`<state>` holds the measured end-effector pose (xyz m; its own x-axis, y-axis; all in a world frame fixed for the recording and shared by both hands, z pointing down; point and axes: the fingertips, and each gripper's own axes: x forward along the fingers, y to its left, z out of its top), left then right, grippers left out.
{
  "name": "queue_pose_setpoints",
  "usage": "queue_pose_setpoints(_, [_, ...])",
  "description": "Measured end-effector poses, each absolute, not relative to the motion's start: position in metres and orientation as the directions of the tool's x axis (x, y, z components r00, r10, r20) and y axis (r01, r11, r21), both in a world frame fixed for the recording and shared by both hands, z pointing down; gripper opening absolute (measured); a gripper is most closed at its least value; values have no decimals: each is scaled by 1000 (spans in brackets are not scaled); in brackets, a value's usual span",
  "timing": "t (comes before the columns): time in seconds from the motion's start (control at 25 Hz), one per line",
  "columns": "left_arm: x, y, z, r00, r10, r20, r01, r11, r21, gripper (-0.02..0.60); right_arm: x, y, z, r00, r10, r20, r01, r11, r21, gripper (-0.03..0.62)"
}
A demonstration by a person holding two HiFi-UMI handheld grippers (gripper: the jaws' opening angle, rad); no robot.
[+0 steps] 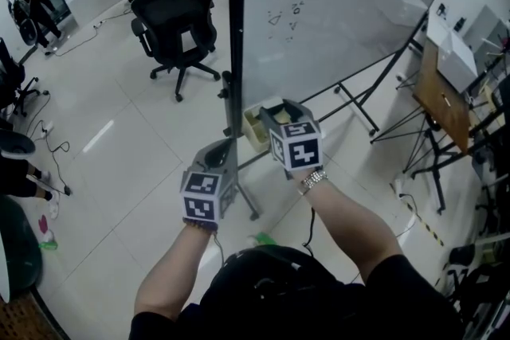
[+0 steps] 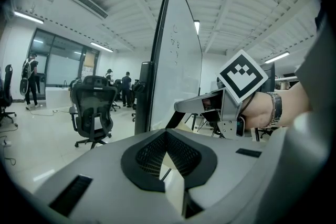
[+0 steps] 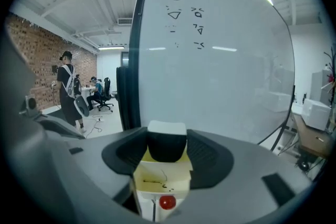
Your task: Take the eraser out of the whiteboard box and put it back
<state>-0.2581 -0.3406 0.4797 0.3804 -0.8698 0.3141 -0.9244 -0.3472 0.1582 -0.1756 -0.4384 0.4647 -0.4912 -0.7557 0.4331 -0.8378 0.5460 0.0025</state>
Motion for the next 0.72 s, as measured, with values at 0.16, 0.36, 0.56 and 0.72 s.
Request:
queue_pose_setpoints(0.16, [-252,-336,476,382,-869,314,-924,-349,157,0,-169,-432,453,-497,-764,410,-837,547,4,261])
queue_pose_setpoints(0.36, [-241,-331,473,379,-871,312,-925,-347,154,0,-160,-422,441,-516,-765,385,-829,559,0,261])
queue_pose_setpoints(0.56, [-224,-320,471,371,-874,314,-928,-341,149,0,-149,-407,428,-543,-757,364,-814,581,-4,259])
queue_pose_setpoints(0.72, [-209,-313,469,360,-877,317,-933,-332,143,0,-136,-395,424,-564,-746,354,-801,599,-13,261])
